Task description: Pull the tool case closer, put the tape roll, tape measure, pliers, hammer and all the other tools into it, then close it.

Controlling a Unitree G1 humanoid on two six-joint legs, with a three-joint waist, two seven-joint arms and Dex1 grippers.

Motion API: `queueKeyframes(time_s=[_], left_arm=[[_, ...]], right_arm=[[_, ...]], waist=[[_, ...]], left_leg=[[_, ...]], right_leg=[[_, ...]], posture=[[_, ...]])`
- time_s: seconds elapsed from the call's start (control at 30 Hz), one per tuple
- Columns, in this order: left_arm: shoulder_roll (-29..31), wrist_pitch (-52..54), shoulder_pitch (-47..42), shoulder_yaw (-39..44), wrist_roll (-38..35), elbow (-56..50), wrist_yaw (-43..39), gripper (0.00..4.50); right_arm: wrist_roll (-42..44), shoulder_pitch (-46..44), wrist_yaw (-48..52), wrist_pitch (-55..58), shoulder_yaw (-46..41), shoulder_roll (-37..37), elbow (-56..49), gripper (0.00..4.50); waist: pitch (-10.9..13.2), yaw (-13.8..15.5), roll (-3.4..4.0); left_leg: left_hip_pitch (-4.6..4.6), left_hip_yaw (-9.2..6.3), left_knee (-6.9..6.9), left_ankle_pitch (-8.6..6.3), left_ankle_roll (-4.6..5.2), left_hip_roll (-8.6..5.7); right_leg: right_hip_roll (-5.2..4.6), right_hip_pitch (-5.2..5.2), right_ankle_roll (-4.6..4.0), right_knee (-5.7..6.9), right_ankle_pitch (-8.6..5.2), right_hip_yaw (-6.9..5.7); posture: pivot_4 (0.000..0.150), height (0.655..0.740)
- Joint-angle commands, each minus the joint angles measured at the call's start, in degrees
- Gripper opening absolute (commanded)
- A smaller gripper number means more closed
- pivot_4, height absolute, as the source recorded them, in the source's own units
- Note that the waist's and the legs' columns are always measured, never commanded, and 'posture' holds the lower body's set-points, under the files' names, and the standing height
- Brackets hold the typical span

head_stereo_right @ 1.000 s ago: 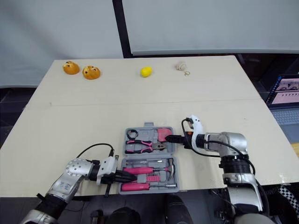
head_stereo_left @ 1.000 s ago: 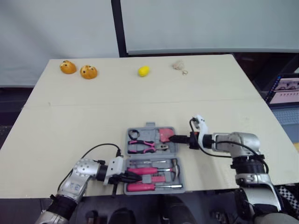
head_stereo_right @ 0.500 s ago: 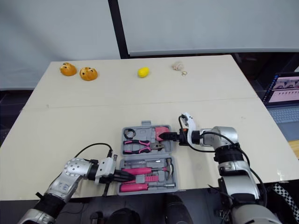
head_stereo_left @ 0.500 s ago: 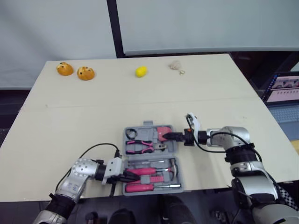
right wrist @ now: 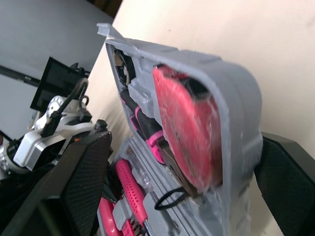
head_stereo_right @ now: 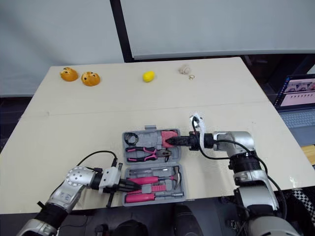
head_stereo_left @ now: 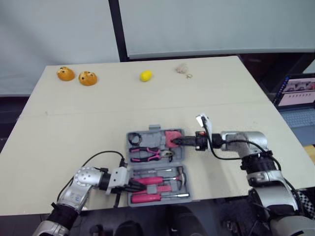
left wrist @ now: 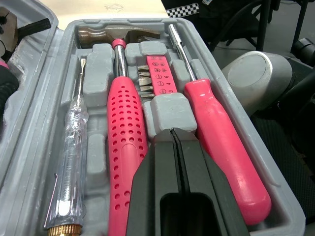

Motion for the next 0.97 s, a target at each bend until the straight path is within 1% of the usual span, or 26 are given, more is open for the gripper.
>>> queueKeyframes(time_s=[0.03, 0.1, 0.17, 0.23, 0.27, 0.3, 0.33, 0.37, 0.4, 0.43, 0.47, 0.53, 0.57, 0.6, 0.63, 0.73, 0.77, 0.8, 0.87, 0.97], left_arm=[[1.98, 2.2, 1.73, -1.38, 4.94, 4.4, 1.6, 0.0], [2.75, 3.9, 2.2, -1.06, 4.61, 3.12, 1.66, 0.0], [3.88, 6.31, 3.2, -0.21, 2.82, 0.46, 0.89, 0.0], [7.29, 14.03, 6.25, 3.44, -4.02, -8.65, -0.55, 0.0], [11.39, 19.87, 9.26, 6.58, -9.28, -15.79, -2.1, 0.25], [14.36, 24.22, 11.55, 8.75, -12.94, -21.05, -2.94, 0.55], [20.06, 29.12, 16.1, 13.86, -17.83, -26.86, -5.48, 0.85], [24.52, 33.11, 19.95, 18.39, -21.58, -31.14, -7.35, 1.37], [28.7, 36.75, 24.02, 23.92, -24.4, -33.71, -9.99, 1.77], [31.41, 39.39, 27.0, 27.77, -26.41, -35.69, -11.42, 2.31], [33.67, 41.11, 29.8, 33.1, -27.16, -36.0, -14.18, 2.74], [36.75, 39.16, 32.02, 41.41, -24.48, -33.74, -17.72, 3.67], [37.62, 37.8, 31.61, 43.56, -23.26, -32.28, -18.32, 4.14], [37.97, 36.57, 30.39, 44.33, -22.64, -31.03, -17.87, 4.46], [38.11, 35.0, 28.66, 44.18, -21.98, -29.98, -17.03, 4.46], [38.24, 31.84, 23.11, 41.57, -21.06, -28.62, -15.98, 4.46], [38.02, 31.29, 21.35, 40.67, -20.95, -28.46, -15.66, 4.46], [37.84, 31.3, 19.51, 39.65, -21.0, -28.53, -15.07, 4.46], [37.51, 31.91, 16.27, 37.52, -21.04, -28.59, -14.02, 4.46], [36.25, 31.75, 13.22, 35.58, -21.31, -28.49, -13.79, 4.46]], right_arm=[[4.13, 0.97, 2.68, 0.39, -1.05, -0.11, -6.04, 4.46], [5.8, 2.29, 2.86, 1.64, -1.81, -0.84, -9.85, 4.46], [7.56, 3.97, 3.0, 2.67, -2.24, -1.86, -14.1, 4.46], [11.9, 7.4, 3.58, 4.83, -3.67, -3.84, -23.34, 4.46], [15.47, 9.7, 3.61, 6.51, -5.11, -4.67, -29.41, 4.49], [18.15, 11.47, 3.4, 7.65, -6.18, -5.3, -33.66, 4.5], [19.58, 14.16, 3.64, 7.77, -5.76, -7.42, -39.78, 4.5], [20.86, 16.48, 4.08, 7.9, -5.45, -9.65, -44.57, 4.5], [21.12, 18.75, 4.49, 7.31, -5.19, -12.34, -48.86, 4.5], [21.46, 20.46, 4.71, 6.74, -5.2, -14.34, -51.65, 4.5], [22.15, 22.11, 4.77, 6.32, -6.74, -16.67, -54.03, 4.5], [19.27, 26.16, 4.76, 2.41, -11.68, -23.33, -58.28, 4.5], [16.4, 28.68, 5.59, -1.35, -13.93, -26.9, -59.95, 4.5], [13.67, 31.26, 6.73, -4.99, -16.12, -30.17, -61.02, 4.5], [11.27, 34.32, 8.72, -8.46, -19.02, -33.32, -61.58, 4.5], [6.95, 42.39, 14.52, -16.08, -28.11, -39.11, -60.67, 4.5], [5.89, 44.55, 15.93, -18.41, -30.48, -39.91, -60.03, 4.5], [5.11, 46.32, 16.94, -20.21, -32.51, -40.18, -59.48, 4.5], [4.29, 48.75, 17.94, -22.57, -35.42, -40.16, -58.53, 4.5], [3.57, 51.03, 17.74, -24.61, -36.86, -39.67, -58.14, 4.5]], waist=[[0.0, 0.05, 0.0], [0.0, 0.04, 0.01], [0.0, 0.02, 0.0], [0.02, -0.17, -0.03], [0.07, -0.33, -0.11], [0.12, -0.6, -0.18], [0.21, -0.7, -0.2], [0.31, -0.66, -0.22], [0.44, -0.44, -0.31], [0.48, -0.18, -0.33], [0.49, 0.07, -0.32], [0.67, 0.76, -0.22], [0.76, 1.55, -0.11], [0.8, 1.8, -0.11], [0.8, 2.22, -0.1], [0.88, 2.81, -0.25], [0.9, 2.94, -0.36], [0.94, 3.0, -0.43], [1.01, 2.85, -0.59], [1.03, 2.86, -0.6]], left_leg=[[0.0, 0.0, 0.0, 0.0, 0.0, 0.0], [0.0, -0.03, 0.0, 0.0, 0.0, 0.0], [-0.01, -0.06, 0.0, 0.0, 0.0, 0.01], [-0.05, -0.1, -0.03, 0.0, 0.0, 0.02], [-0.11, -0.12, -0.08, -0.01, -0.02, 0.06], [-0.11, -0.18, -0.19, -0.02, -0.08, 0.11], [-0.08, -0.28, -0.32, -0.02, -0.18, 0.17], [-0.12, -0.32, -0.43, 0.02, -0.25, 0.17], [-0.08, -0.41, -0.52, 0.06, -0.3, 0.15], [-0.09, -0.46, -0.53, 0.06, -0.3, 0.13], [-0.05, -0.52, -0.57, 0.06, -0.3, 0.12], [-0.05, -0.54, -0.48, 0.02, -0.23, -0.01], [-0.07, -0.55, -0.48, -0.02, -0.13, -0.1], [-0.07, -0.53, -0.49, -0.06, 0.01, -0.22], [-0.08, -0.53, -0.55, -0.06, 0.07, -0.28], [0.02, -0.48, -0.95, 0.04, 0.19, -0.42], [0.06, -0.47, -0.95, 0.06, 0.13, -0.36], [0.14, -0.46, -0.95, 0.06, 0.1, -0.3], [0.15, -0.39, -0.93, 0.04, 0.08, -0.21], [0.15, -0.27, -0.92, 0.02, 0.09, -0.19]], right_leg=[[0.0, 0.0, 0.0, 0.0, 0.0, 0.0], [0.0, 0.01, 0.0, 0.0, 0.0, -0.01], [-0.01, 0.01, 0.0, -0.01, 0.0, -0.03], [-0.01, -0.02, -0.02, -0.02, -0.01, -0.05], [0.01, -0.13, -0.07, -0.01, -0.04, -0.05], [0.03, -0.17, -0.16, 0.01, -0.09, -0.07], [0.06, -0.17, -0.24, -0.05, -0.14, -0.14], [0.04, -0.26, -0.3, 0.01, -0.18, -0.18], [0.0, -0.21, -0.32, -0.07, -0.19, -0.24], [-0.02, -0.22, -0.37, -0.08, -0.23, -0.28], [-0.05, -0.12, -0.38, -0.14, -0.23, -0.36], [-0.19, -0.04, -0.35, -0.19, -0.22, -0.43], [-0.27, -0.03, -0.37, -0.26, -0.23, -0.46], [-0.28, 0.02, -0.64, -0.5, -0.38, -0.44], [-0.29, 0.04, -0.91, -0.57, -0.53, -0.43], [-0.2, 0.25, -0.83, -1.02, -0.49, -0.37], [-0.17, 0.32, -0.66, -1.05, -0.39, -0.38], [-0.11, 0.4, -0.01, -1.06, -0.02, -0.39], [-0.03, 0.46, 0.1, -1.15, 0.04, -0.34], [0.0, 0.43, 0.1, -1.18, 0.04, -0.26]], posture=[[0.15, 0.737], [0.15, 0.737], [0.15, 0.737], [0.15, 0.737], [0.15, 0.737], [0.15, 0.737], [0.15, 0.737], [0.15, 0.737], [0.15, 0.737], [0.15, 0.737], [0.15, 0.737], [0.15, 0.737], [0.15, 0.737], [0.15, 0.737], [0.15, 0.737], [0.15, 0.737], [0.15, 0.737], [0.15, 0.737], [0.15, 0.737], [0.15, 0.737]])
